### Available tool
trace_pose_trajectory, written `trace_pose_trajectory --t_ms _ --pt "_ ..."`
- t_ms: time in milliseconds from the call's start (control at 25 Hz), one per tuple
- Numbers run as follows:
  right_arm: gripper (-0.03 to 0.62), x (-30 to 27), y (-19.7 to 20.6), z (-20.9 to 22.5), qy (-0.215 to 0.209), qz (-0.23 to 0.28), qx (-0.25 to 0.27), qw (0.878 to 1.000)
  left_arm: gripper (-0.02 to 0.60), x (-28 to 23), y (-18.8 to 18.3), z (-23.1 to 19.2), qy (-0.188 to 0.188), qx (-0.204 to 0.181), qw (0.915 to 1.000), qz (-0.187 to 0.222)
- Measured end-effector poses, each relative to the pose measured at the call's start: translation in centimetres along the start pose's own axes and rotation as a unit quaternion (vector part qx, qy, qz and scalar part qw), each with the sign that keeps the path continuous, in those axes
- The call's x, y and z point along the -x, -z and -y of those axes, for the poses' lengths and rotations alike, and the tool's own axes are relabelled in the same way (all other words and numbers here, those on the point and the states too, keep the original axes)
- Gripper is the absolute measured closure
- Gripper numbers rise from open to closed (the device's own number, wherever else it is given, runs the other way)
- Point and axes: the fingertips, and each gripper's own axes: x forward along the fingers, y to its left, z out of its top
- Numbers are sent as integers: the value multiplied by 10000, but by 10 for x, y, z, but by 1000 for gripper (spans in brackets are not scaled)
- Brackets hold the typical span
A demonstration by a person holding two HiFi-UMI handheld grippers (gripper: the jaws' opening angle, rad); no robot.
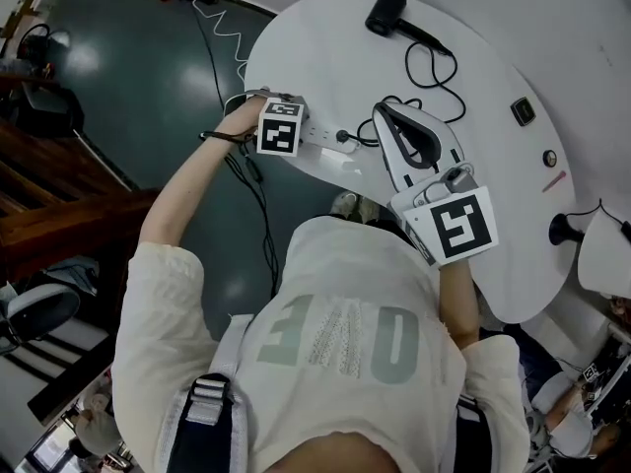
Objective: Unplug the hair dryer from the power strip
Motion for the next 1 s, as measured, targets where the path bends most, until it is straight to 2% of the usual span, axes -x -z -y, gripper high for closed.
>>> trace_pose_trajectory --t_ms 240,320,400,520,720,1000 --pt "592 -9 -7 -6 -186 282 -316 9989 342 1 2 0 -4 -11 10000 -71" --pt "479 -14 -10 -11 -338 360 -376 9981 342 2 1 0 -10 -3 10000 -60" --pt "467 -18 -6 -16 -406 323 -334 9981 342 1 0 1 -4 12 10000 -54" --pt "468 -21 18 -30 -583 45 -279 9979 342 0 1 2 35 20 9999 -95" --pt "468 -26 65 -51 -927 -374 -496 9938 342 0 1 0 31 23 9999 -95" --pt "468 -29 141 -73 -986 -1224 -460 9865 342 1 1 0 58 26 9999 -88"
